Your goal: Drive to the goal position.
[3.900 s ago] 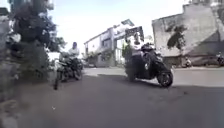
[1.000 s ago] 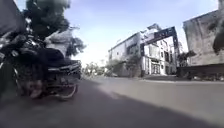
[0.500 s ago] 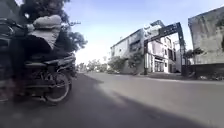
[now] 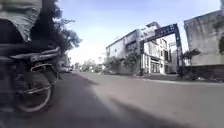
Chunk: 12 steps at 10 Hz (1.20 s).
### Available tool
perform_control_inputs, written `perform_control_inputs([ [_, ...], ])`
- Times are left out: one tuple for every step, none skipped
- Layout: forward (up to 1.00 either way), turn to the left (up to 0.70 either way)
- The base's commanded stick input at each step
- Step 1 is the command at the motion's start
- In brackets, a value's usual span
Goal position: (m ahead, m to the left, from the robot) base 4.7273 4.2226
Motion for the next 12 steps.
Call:
perform_control_inputs([
  [1.0,0.17],
  [1.0,0.4],
  [1.0,0.4],
  [1.0,0.4],
  [1.0,0.4],
  [1.0,0.4],
  [1.0,0.4],
  [1.0,0.4],
  [1.0,0.4],
  [1.0,0.4],
  [1.0,0.4],
  [1.0,0.39],
])
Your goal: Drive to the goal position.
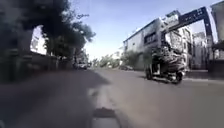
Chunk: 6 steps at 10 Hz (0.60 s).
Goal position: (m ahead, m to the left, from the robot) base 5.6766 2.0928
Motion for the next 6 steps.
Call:
perform_control_inputs([
  [1.0,0.0],
  [1.0,0.0],
  [1.0,0.0],
  [1.0,0.0],
  [1.0,0.0],
  [1.0,0.0],
])
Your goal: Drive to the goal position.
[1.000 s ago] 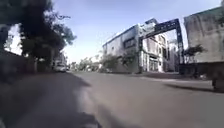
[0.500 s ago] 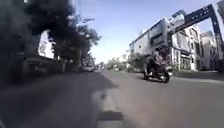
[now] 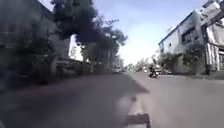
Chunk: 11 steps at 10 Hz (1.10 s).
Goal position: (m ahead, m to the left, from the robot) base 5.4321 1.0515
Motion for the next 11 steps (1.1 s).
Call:
perform_control_inputs([
  [1.0,0.0],
  [1.0,0.0],
  [1.0,0.0],
  [1.0,0.0],
  [1.0,0.0],
  [1.0,0.0],
  [1.0,0.0],
  [1.0,0.0],
  [1.0,0.0],
  [1.0,0.0],
  [1.0,0.0],
])
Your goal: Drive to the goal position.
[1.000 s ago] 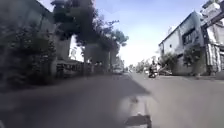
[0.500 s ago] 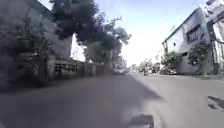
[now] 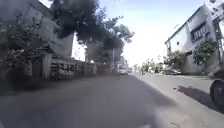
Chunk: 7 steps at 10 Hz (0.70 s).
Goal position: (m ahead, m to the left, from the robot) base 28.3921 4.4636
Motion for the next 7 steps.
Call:
perform_control_inputs([
  [1.0,0.0],
  [1.0,0.0],
  [1.0,0.0],
  [1.0,0.0],
  [1.0,0.0],
  [1.0,0.0],
  [1.0,-0.29],
])
